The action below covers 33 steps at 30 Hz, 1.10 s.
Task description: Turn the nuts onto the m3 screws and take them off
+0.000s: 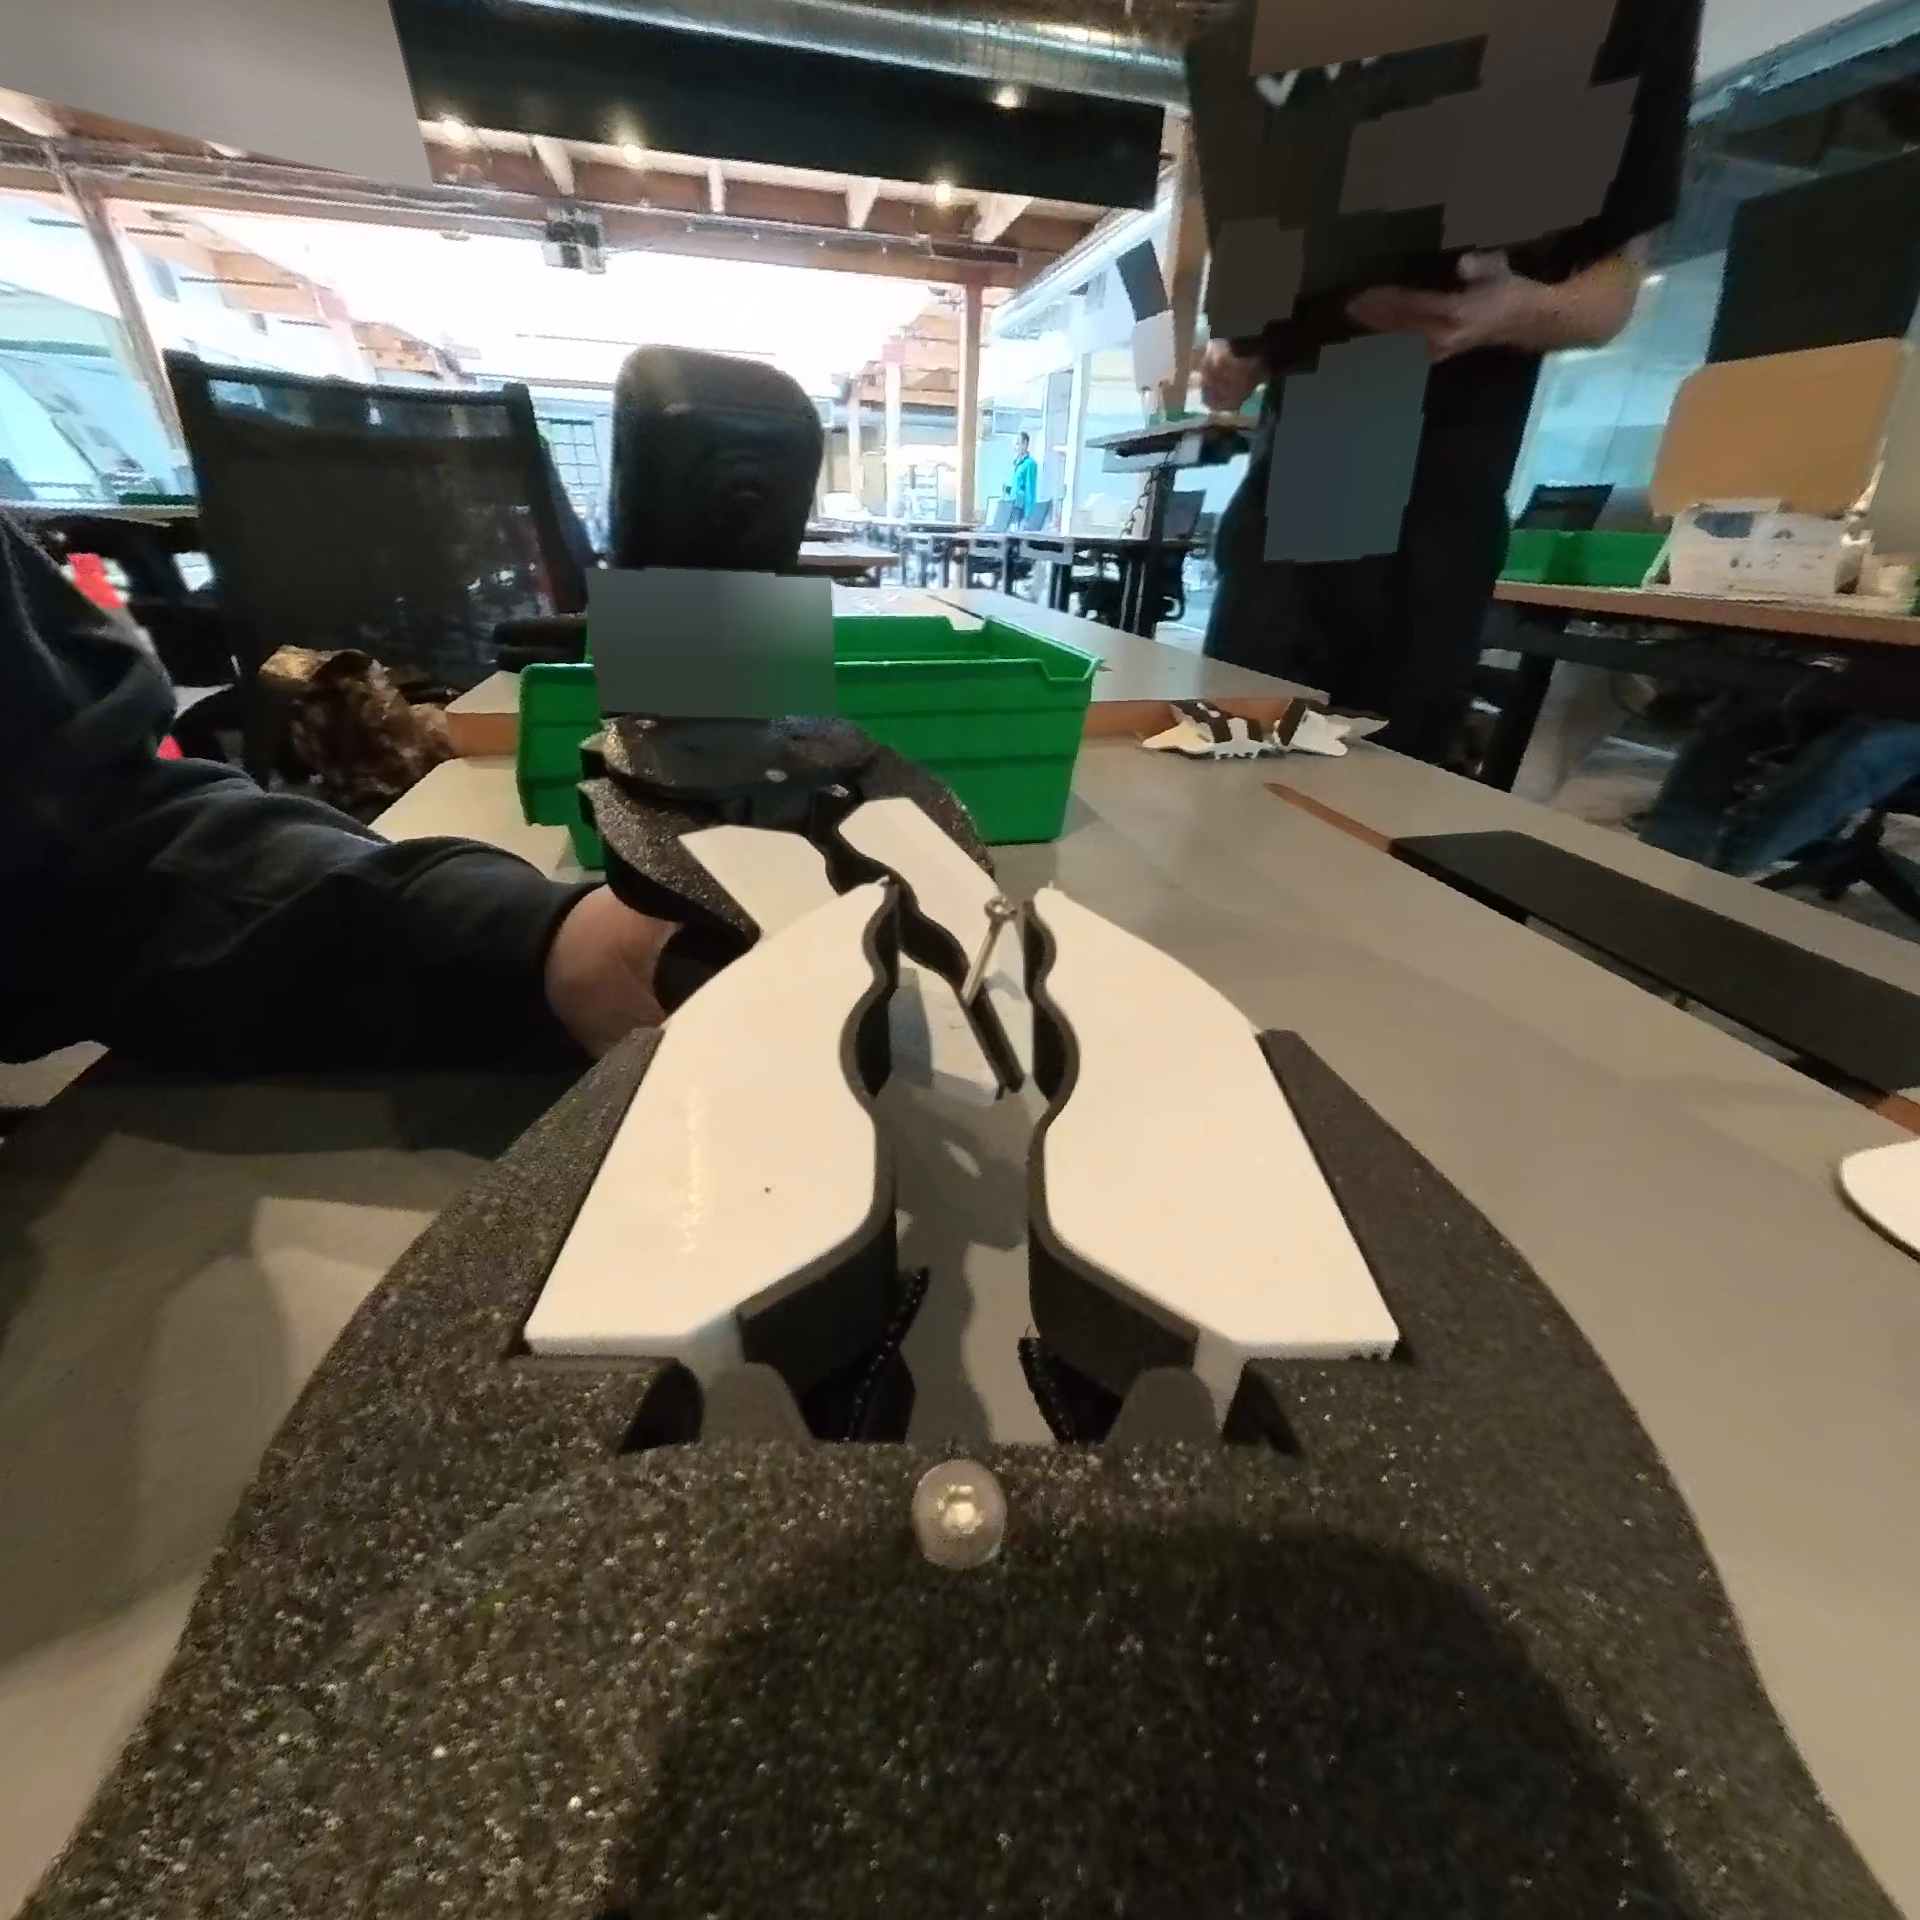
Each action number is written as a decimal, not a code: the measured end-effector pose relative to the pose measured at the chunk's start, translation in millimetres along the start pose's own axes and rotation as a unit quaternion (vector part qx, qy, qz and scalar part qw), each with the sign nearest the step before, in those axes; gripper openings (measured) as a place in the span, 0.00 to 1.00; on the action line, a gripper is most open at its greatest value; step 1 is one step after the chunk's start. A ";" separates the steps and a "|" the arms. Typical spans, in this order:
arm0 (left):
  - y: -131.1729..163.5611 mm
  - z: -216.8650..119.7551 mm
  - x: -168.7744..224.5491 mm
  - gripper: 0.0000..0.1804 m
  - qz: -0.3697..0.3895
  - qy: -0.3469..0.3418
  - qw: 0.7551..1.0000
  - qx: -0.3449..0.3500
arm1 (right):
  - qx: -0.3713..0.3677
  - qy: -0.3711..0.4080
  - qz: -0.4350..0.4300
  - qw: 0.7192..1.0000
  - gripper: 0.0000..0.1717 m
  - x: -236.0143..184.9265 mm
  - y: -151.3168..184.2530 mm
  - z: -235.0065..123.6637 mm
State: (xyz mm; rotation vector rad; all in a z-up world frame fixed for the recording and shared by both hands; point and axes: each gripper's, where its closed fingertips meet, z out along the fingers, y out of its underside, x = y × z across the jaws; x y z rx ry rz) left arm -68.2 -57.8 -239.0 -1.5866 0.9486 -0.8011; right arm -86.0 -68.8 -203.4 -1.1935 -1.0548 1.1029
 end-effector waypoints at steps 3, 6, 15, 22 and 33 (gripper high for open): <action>0.0 -0.1 -0.3 0.01 -0.002 0.000 1.000 0.000 | 0.003 -0.002 -0.004 1.000 0.11 -2.8 -1.1 -3.2; 0.1 0.1 -0.1 0.01 -0.002 0.001 1.000 -0.001 | 0.011 0.017 -0.004 1.000 0.12 1.7 -2.9 -5.1; 0.4 0.3 -0.3 0.01 -0.003 0.001 1.000 -0.003 | 0.006 0.022 -0.005 1.000 0.10 2.8 -1.8 -5.1; 0.3 0.3 -0.9 0.01 -0.006 0.000 1.000 -0.002 | 0.005 0.012 -0.004 1.000 0.06 -2.0 -2.0 -8.2; 1.4 1.1 0.0 0.01 0.001 -0.001 1.000 -0.006 | 0.007 0.024 0.000 1.000 0.10 1.7 -2.4 -8.2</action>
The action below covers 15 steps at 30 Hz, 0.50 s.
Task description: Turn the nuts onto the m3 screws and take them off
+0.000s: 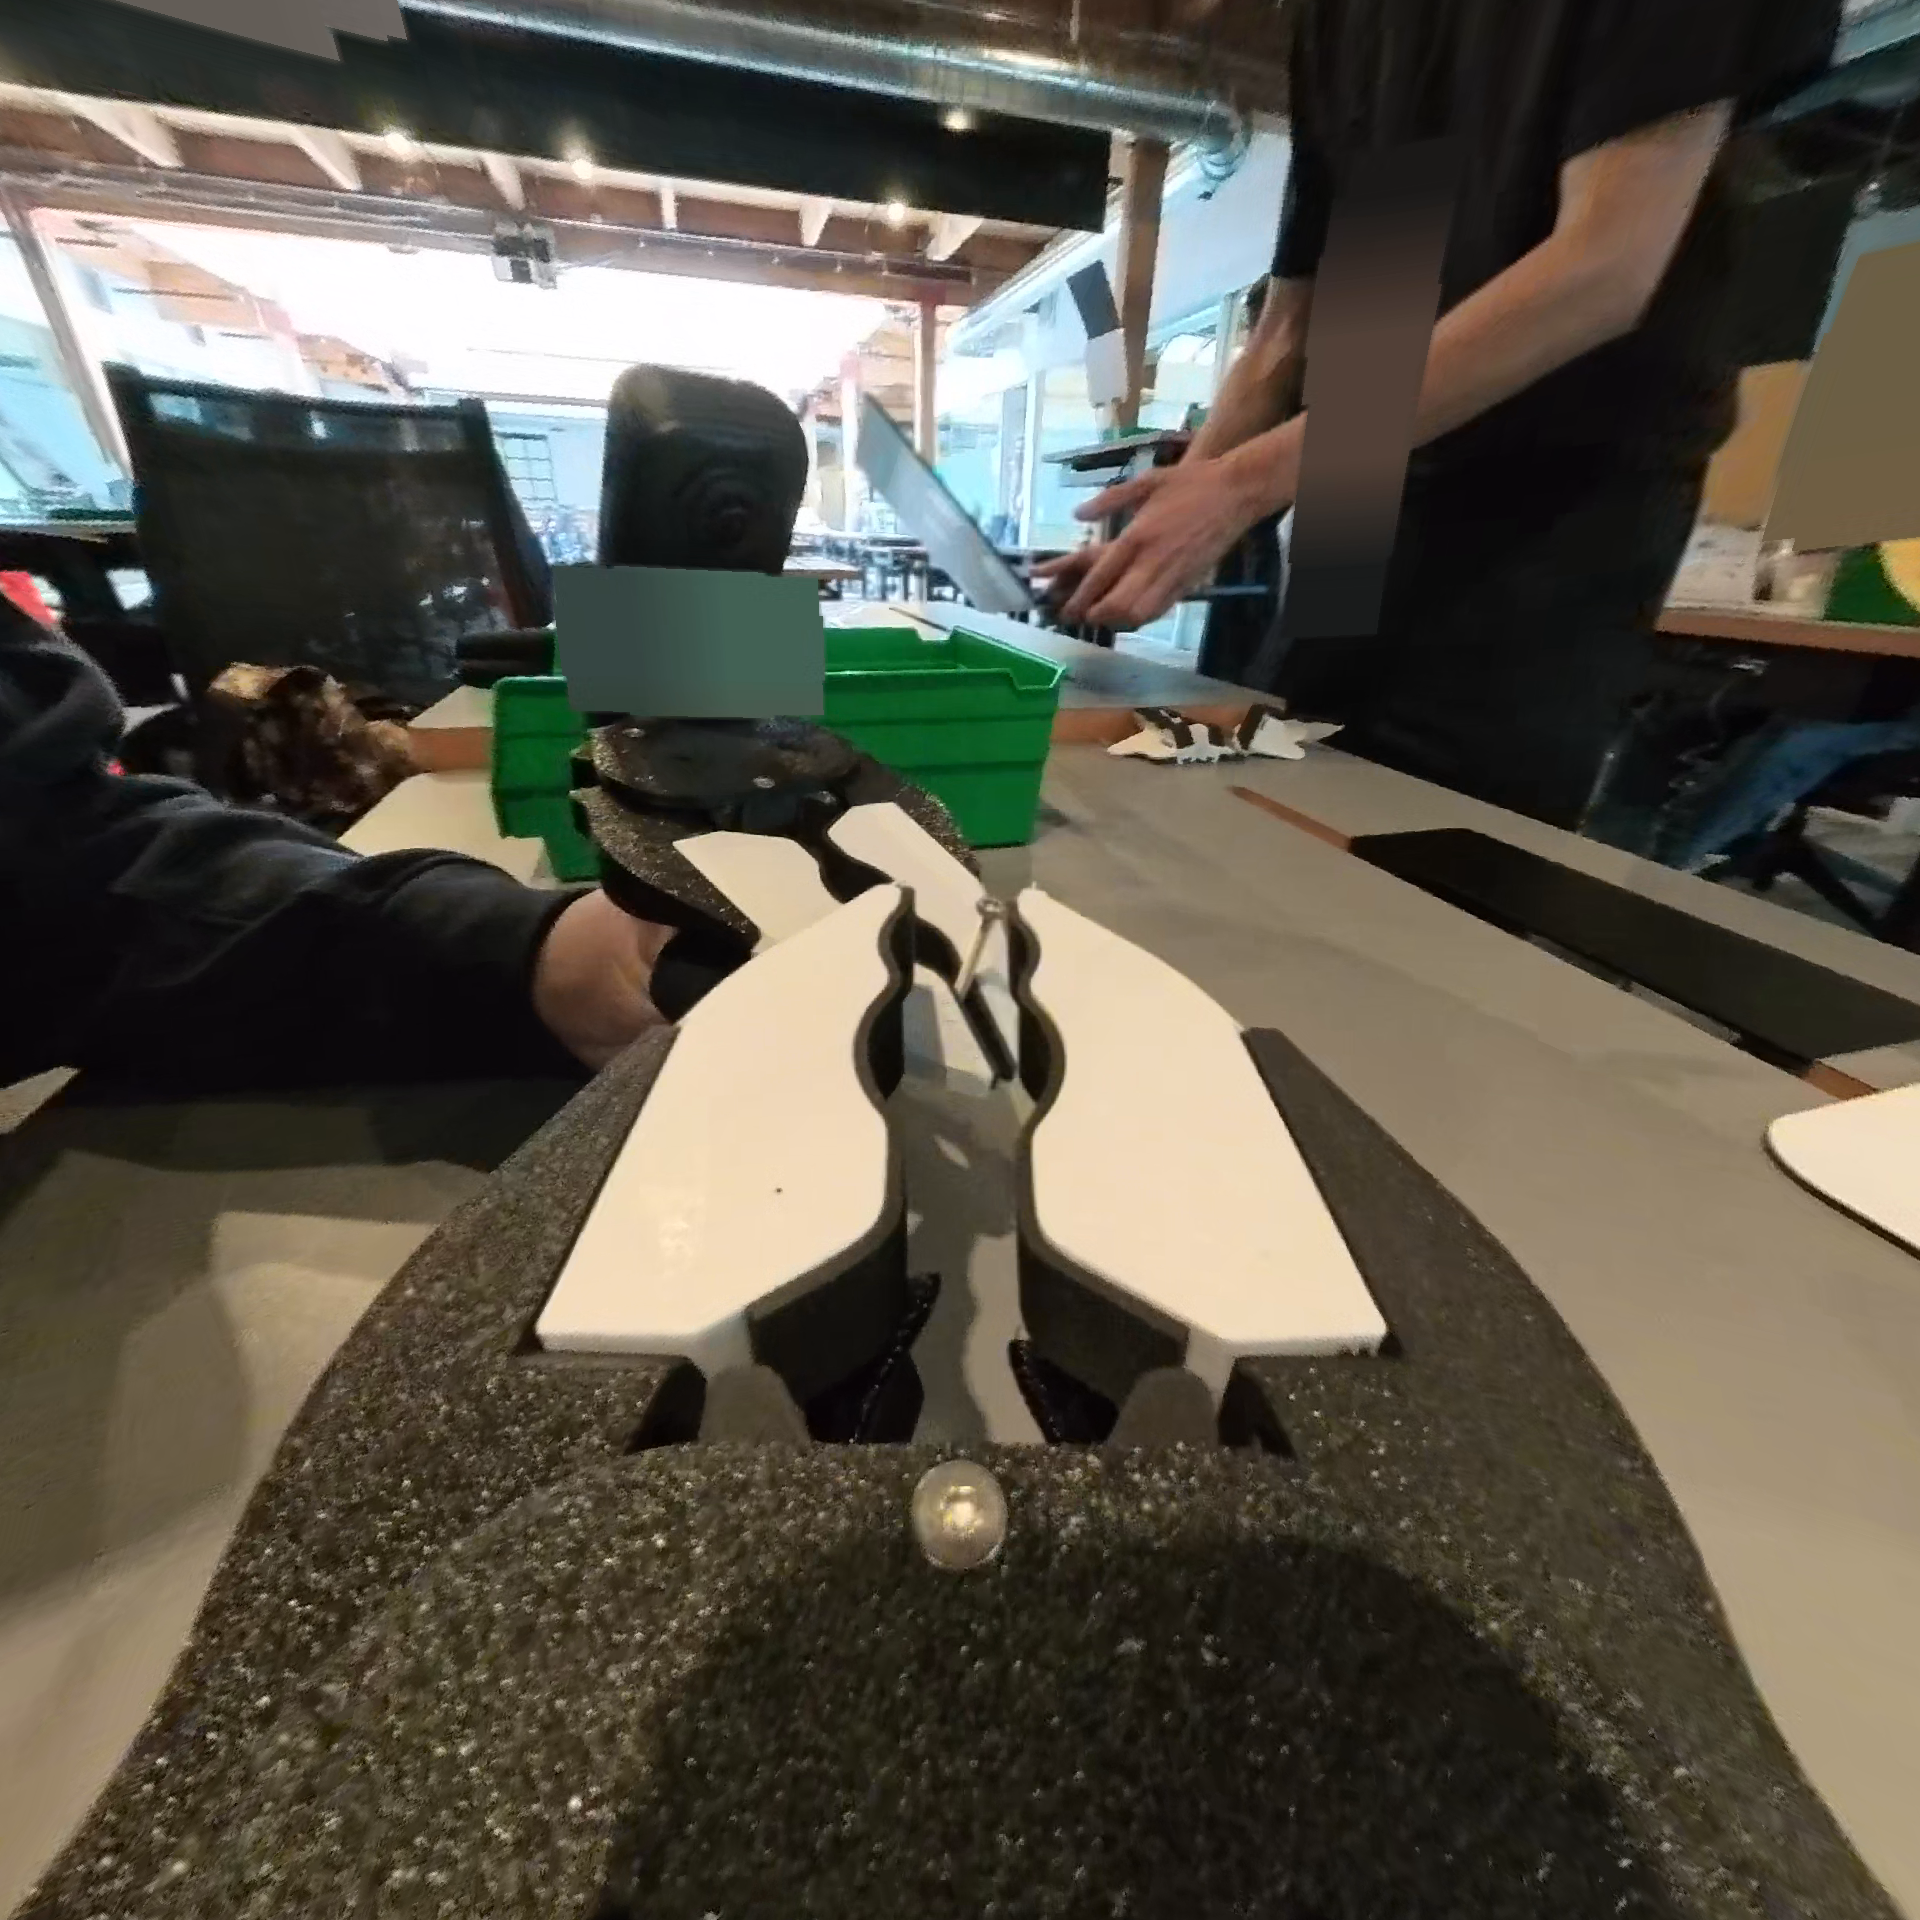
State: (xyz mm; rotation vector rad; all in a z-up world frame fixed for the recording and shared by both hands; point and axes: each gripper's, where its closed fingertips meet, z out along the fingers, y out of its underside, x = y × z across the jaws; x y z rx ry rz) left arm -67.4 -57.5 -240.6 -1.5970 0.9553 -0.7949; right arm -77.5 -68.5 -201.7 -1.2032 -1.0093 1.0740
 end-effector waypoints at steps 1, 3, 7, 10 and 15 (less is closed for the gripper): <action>-0.1 -0.1 -0.1 0.01 0.000 0.000 1.000 0.000 | -0.003 0.004 0.002 1.000 0.11 2.0 0.8 1.4; 0.0 0.0 -0.1 0.01 0.000 -0.001 1.000 0.000 | -0.015 -0.001 0.002 1.000 0.12 2.4 4.0 5.3; -0.4 -0.3 -1.0 0.01 -0.003 -0.002 1.000 0.002 | -0.011 -0.008 -0.004 1.000 0.08 -4.2 2.3 -0.3; -0.2 -0.1 -0.6 0.01 0.001 -0.003 1.000 0.001 | -0.003 0.006 -0.003 1.000 0.10 1.9 0.7 1.8; 1.1 1.0 1.5 0.01 0.012 -0.004 1.000 -0.005 | -0.015 -0.012 -0.001 1.000 0.08 -5.0 3.2 1.4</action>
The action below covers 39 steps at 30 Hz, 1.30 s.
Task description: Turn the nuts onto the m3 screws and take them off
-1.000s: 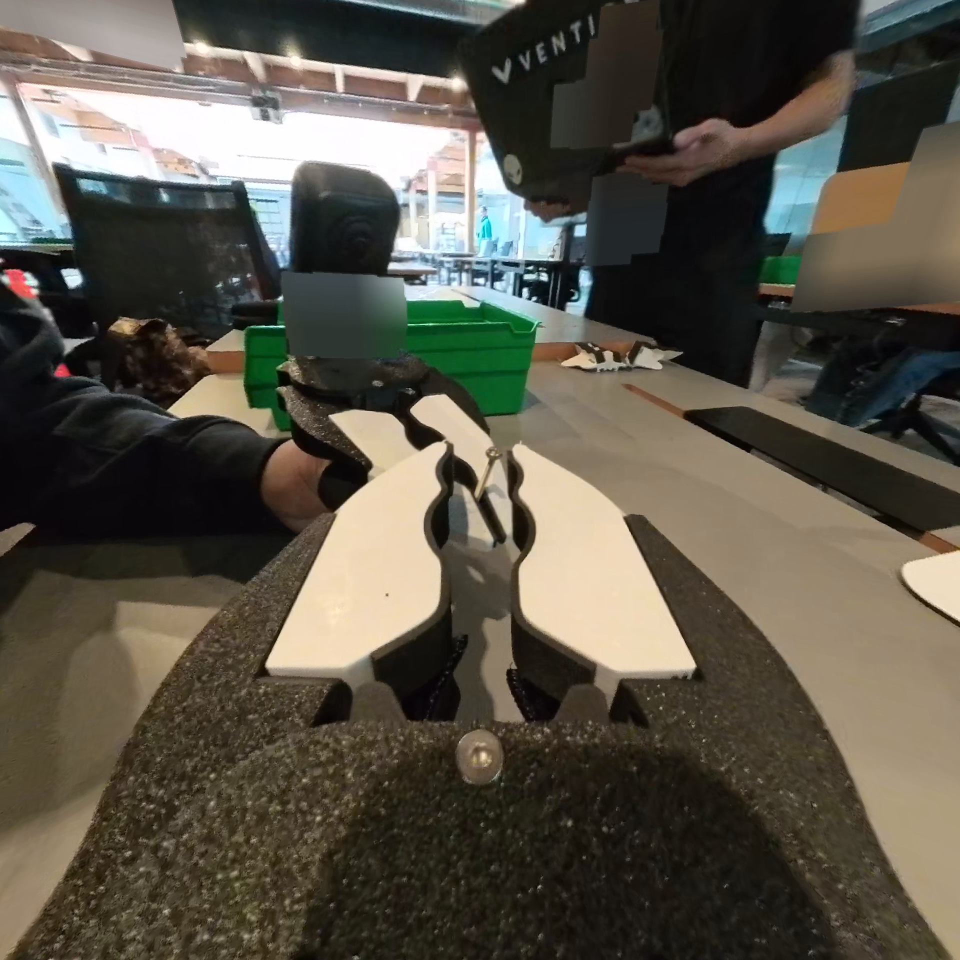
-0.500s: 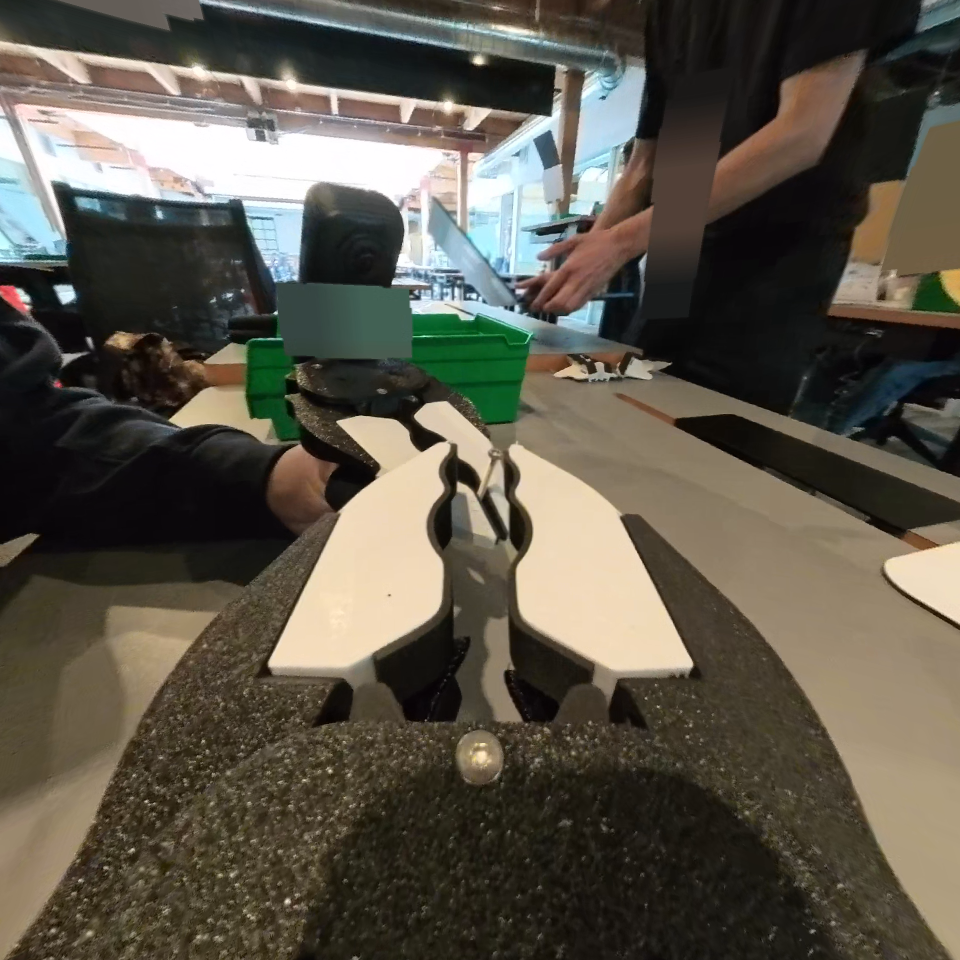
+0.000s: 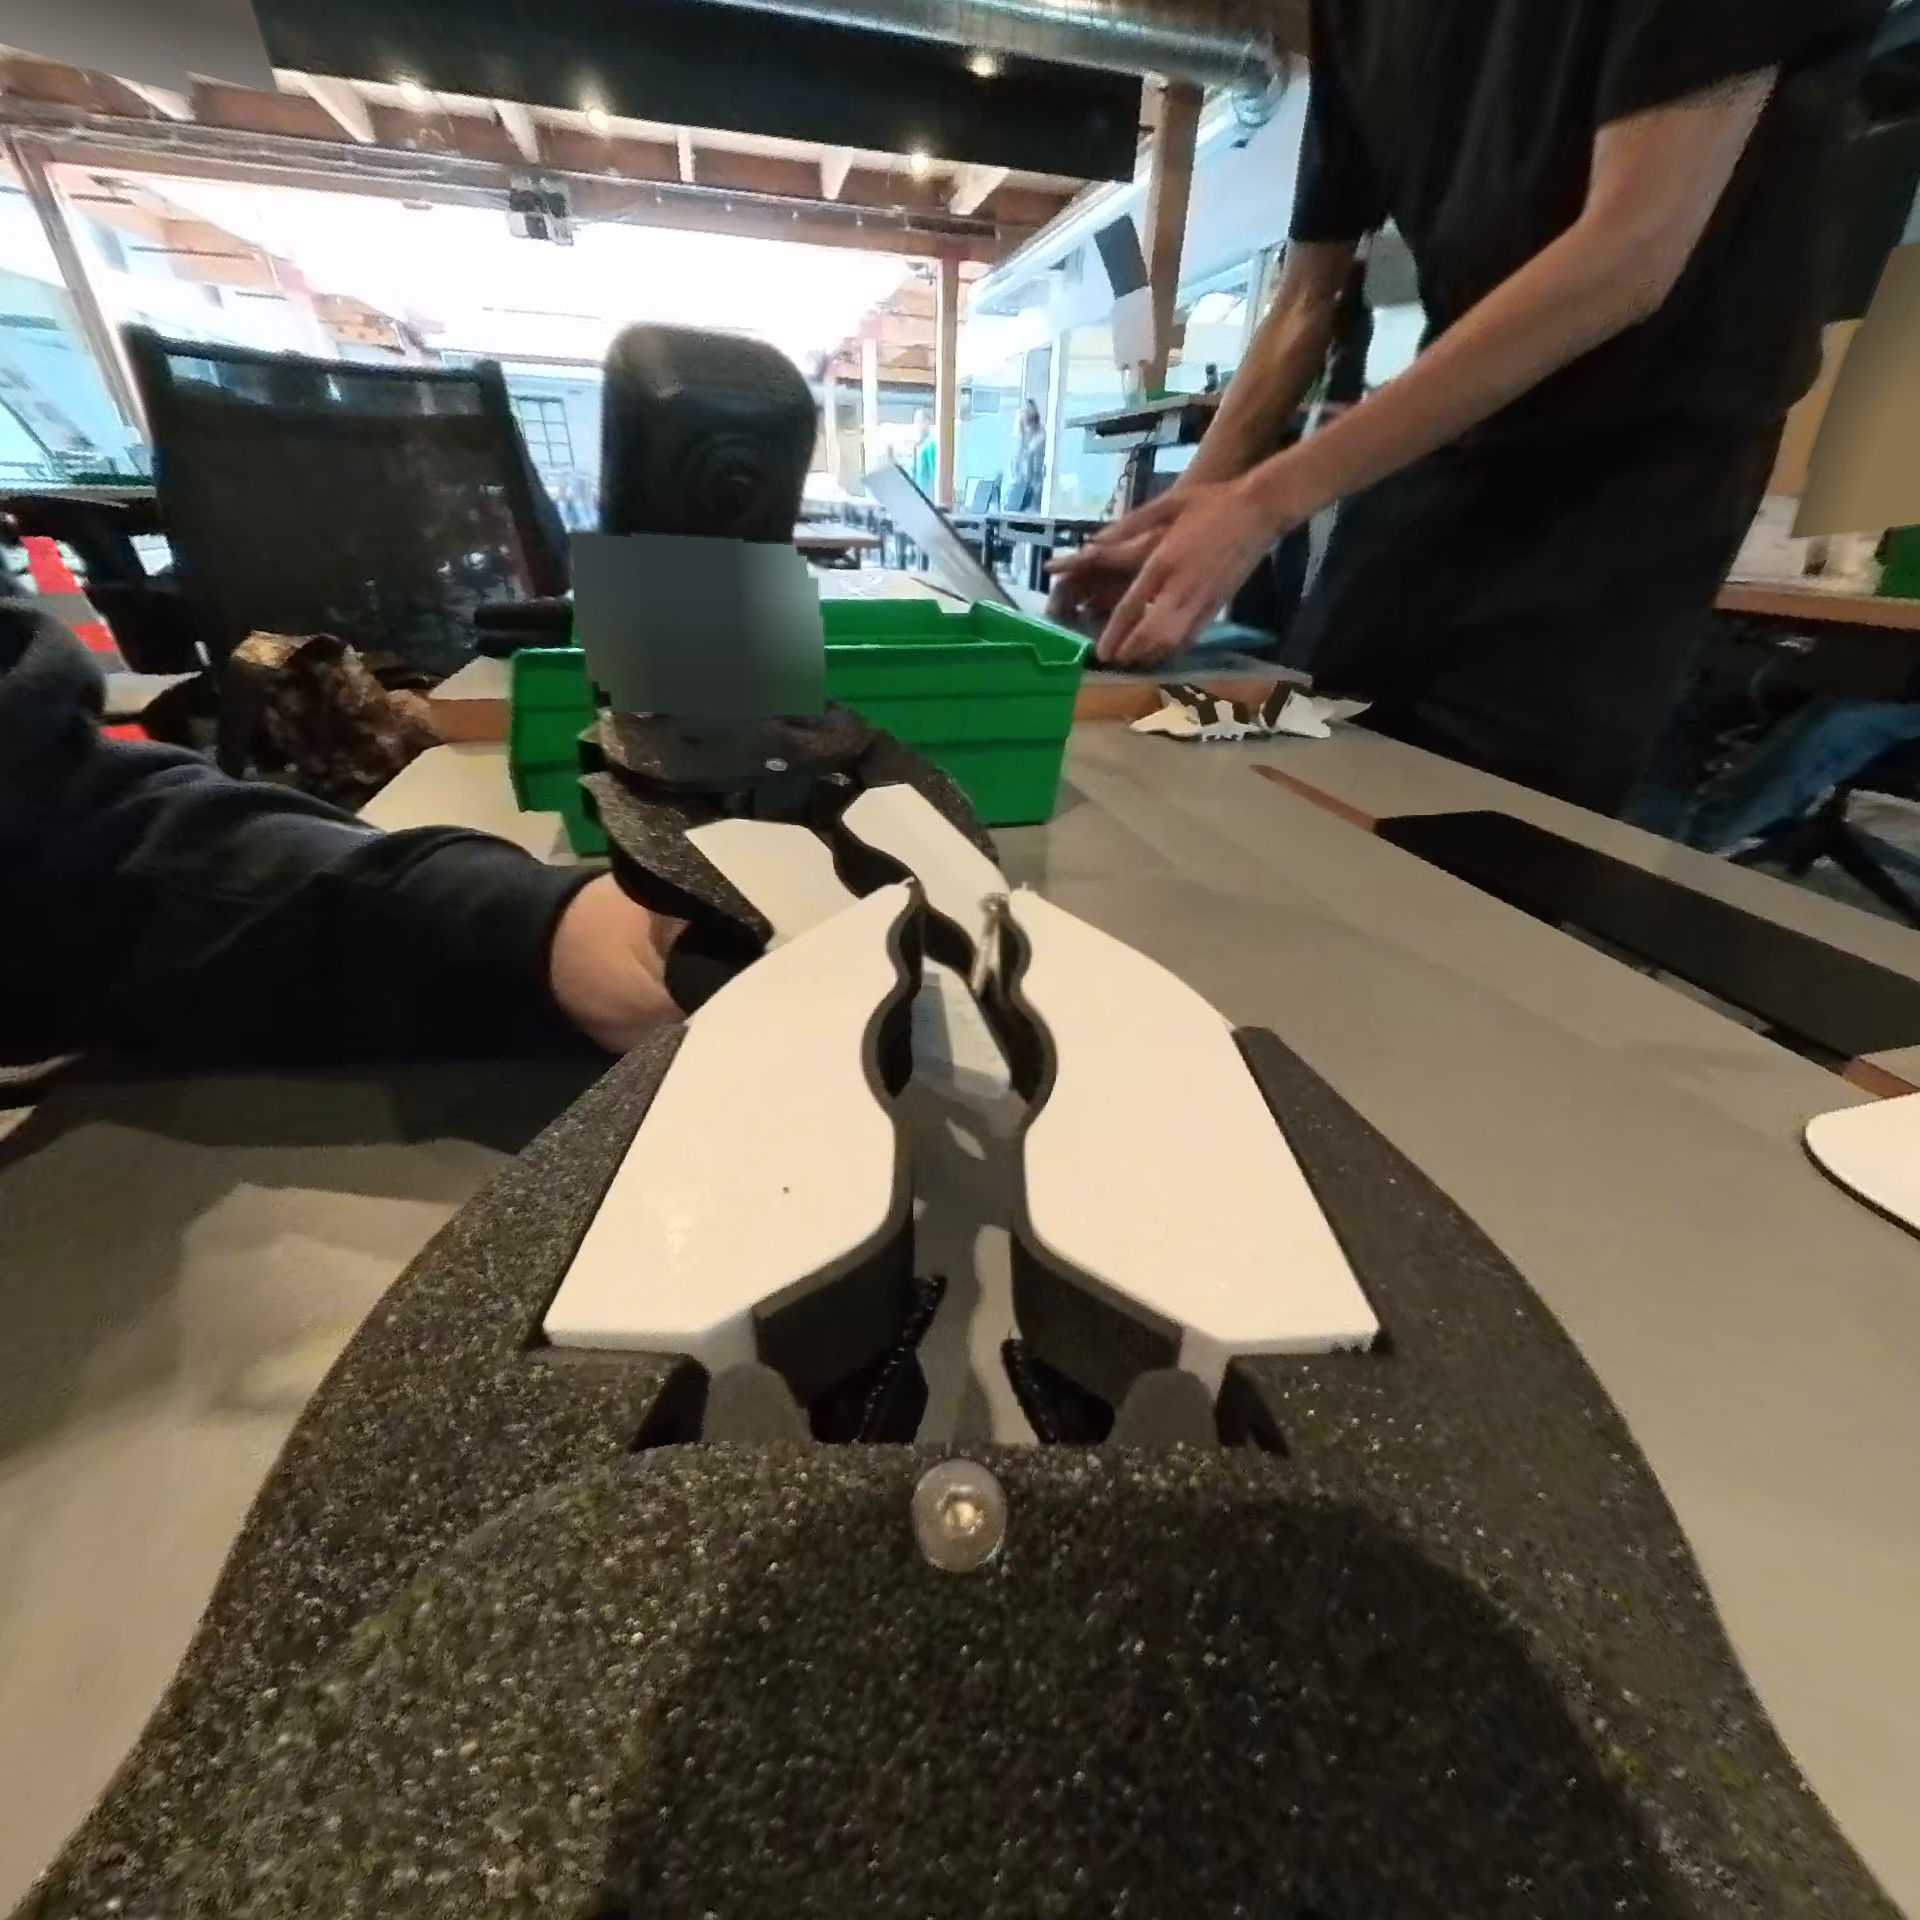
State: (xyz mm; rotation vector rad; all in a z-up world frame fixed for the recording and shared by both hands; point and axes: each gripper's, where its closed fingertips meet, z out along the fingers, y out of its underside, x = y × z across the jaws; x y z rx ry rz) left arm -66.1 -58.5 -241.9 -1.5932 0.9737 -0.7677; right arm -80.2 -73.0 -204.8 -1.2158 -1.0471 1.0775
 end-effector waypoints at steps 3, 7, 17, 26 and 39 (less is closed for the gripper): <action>0.1 0.1 0.0 0.01 0.002 -0.001 1.000 -0.001 | 0.015 0.022 -0.006 1.000 0.08 5.1 -3.6 -2.4; -0.5 -0.4 -0.4 0.01 -0.001 -0.001 1.000 0.002 | -0.010 0.001 0.000 1.000 0.10 2.8 2.9 5.7; -1.7 -6.1 -4.2 0.01 -0.009 -0.005 1.000 0.011 | -0.022 -0.009 -0.003 1.000 0.08 -1.2 5.8 11.0; -0.7 -7.0 -3.5 0.01 -0.008 0.001 1.000 0.007 | -0.013 0.005 -0.010 1.000 0.11 0.8 4.1 12.8; -1.6 -7.8 -4.3 0.01 -0.012 0.001 1.000 0.011 | 0.003 0.011 -0.010 1.000 0.06 -3.1 -0.3 5.0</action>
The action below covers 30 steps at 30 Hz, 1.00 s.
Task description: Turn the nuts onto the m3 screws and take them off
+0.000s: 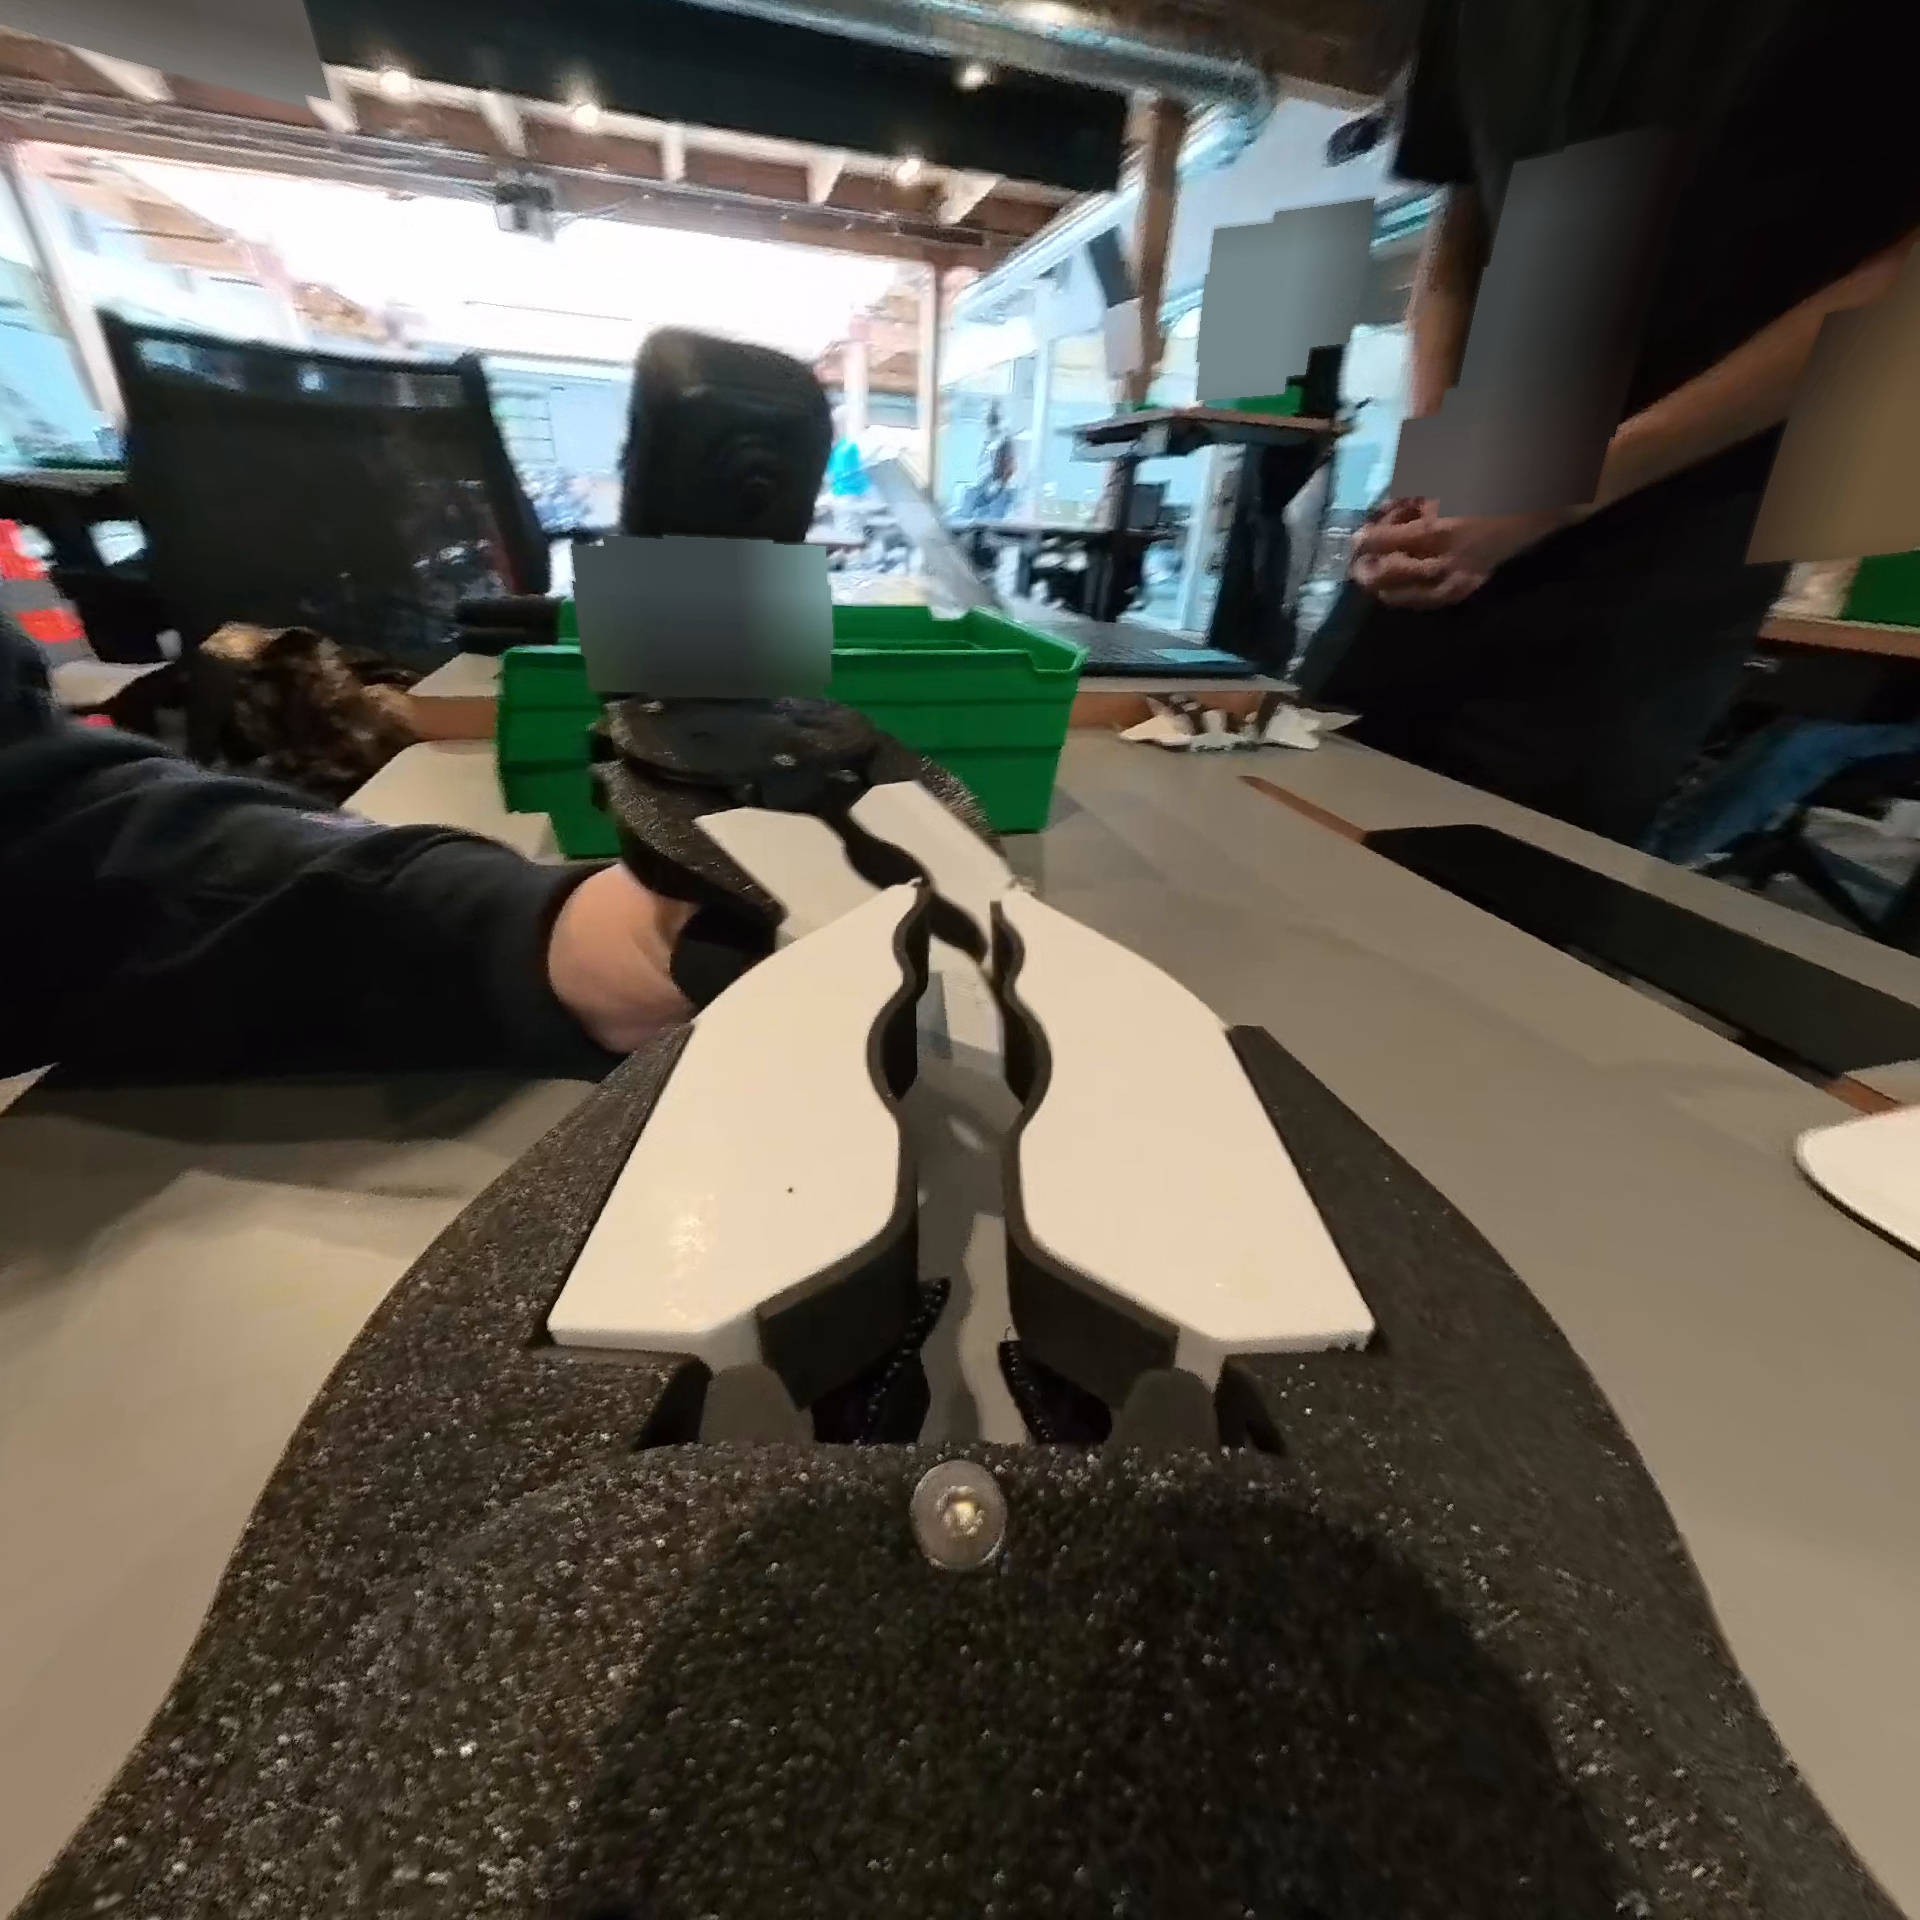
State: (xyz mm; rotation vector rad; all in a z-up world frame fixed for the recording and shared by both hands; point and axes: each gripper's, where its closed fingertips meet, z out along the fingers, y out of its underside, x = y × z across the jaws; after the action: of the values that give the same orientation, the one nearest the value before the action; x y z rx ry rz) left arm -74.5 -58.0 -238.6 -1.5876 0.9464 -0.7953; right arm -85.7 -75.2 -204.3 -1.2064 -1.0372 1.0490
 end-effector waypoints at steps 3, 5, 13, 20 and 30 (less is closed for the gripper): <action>0.7 0.7 0.6 0.01 0.003 0.001 1.000 -0.003 | 0.002 0.015 0.004 1.000 0.10 8.3 0.2 3.1; 1.2 1.0 0.9 0.01 0.004 0.001 1.000 -0.005 | -0.009 0.004 0.005 1.000 0.11 6.9 2.9 6.7; 2.0 1.9 1.4 0.01 0.011 -0.001 1.000 -0.009 | 0.023 0.000 0.018 1.000 0.09 8.3 -4.8 0.5; 5.5 4.4 6.1 0.01 0.046 -0.007 0.999 -0.022 | 0.031 -0.005 0.008 0.999 0.10 5.6 -7.5 -0.3; 9.0 6.3 5.8 0.01 0.075 -0.028 0.996 -0.035 | 0.035 -0.025 0.000 0.999 0.13 -3.5 -9.5 -1.3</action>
State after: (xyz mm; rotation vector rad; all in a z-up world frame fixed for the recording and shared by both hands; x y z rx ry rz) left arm -67.9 -61.3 -248.6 -1.5711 1.0486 -0.6161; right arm -84.5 -79.5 -195.1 -1.1285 -1.0305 1.1125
